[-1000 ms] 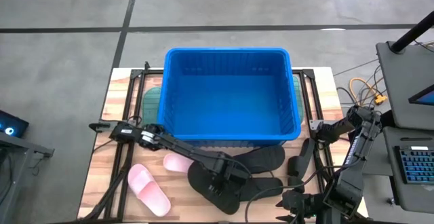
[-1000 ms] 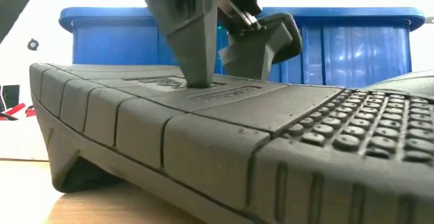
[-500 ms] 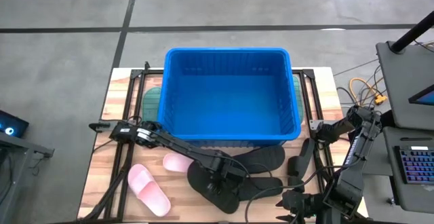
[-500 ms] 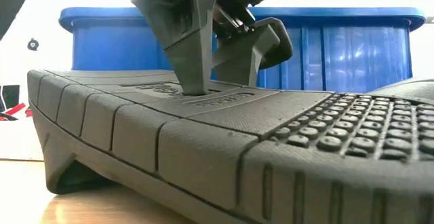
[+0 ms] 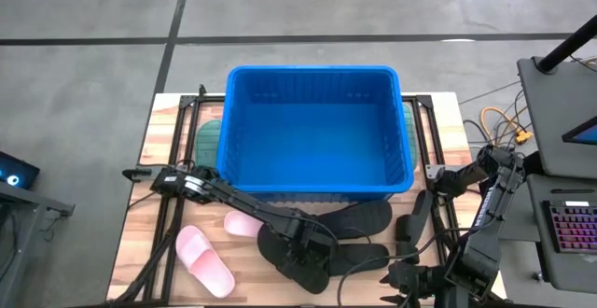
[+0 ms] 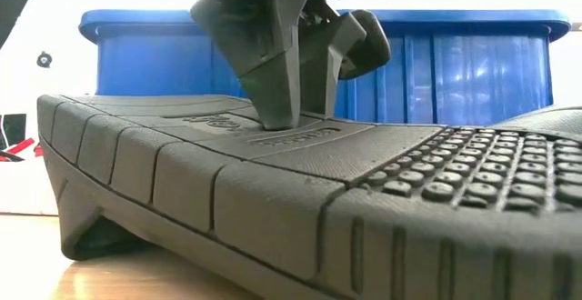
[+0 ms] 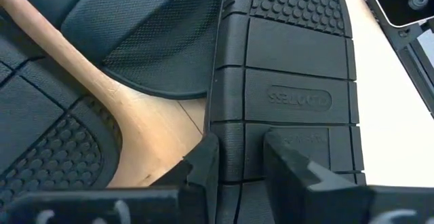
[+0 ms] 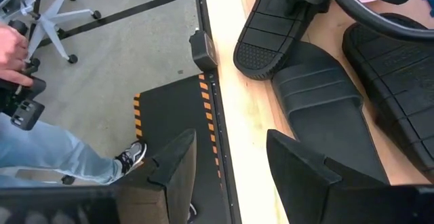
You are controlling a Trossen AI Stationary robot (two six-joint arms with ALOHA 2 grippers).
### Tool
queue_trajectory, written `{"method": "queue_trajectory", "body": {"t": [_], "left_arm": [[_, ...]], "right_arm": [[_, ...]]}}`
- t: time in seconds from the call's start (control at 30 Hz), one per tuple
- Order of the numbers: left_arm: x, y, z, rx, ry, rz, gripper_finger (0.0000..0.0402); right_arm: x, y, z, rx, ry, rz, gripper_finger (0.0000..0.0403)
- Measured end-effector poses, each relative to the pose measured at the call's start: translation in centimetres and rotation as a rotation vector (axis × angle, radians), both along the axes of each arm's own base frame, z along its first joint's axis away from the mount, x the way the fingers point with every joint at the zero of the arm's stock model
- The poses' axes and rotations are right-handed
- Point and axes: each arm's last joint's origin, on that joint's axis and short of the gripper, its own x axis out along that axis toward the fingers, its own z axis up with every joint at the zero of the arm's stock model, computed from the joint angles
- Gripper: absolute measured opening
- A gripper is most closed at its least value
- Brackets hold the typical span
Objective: Pick and place slides into bin
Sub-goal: Put the black slipper into the blue bin
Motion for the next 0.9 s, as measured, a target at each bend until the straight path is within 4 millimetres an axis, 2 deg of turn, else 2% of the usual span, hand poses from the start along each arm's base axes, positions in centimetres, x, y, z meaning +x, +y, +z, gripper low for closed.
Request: {"method": "queue_trajectory", "body": {"t": [0.1, 0.37, 0.47, 0.67, 0.9], "left_arm": [[0.1, 0.0, 0.5, 0.005, 0.003, 0.013, 0.0067], [-0.5, 0.2, 5.0, -0.016, -0.068, 0.032, 0.0059], [-1.4, 0.8, 6.6, 0.021, -0.052, 0.062, 0.0052], [-3.0, 1.5, 9.3, 0.071, -0.037, 0.066, 0.0004], [-4.1, 1.9, 11.8, 0.046, -0.063, 0.091, 0.0005]], "right_arm": [[0.0, 0.0, 0.0, -0.004, 0.004, -0.002, 0.0171], [0.0, 0.0, 0.0, 0.003, 0.005, -0.007, 0.0171], [0.0, 0.0, 0.2, 0.008, 0.001, -0.003, 0.0171], [-0.1, -0.2, 0.5, 0.010, -0.002, -0.002, 0.0171], [-0.2, -0.3, 0.6, 0.012, -0.003, -0.001, 0.0171]]}}
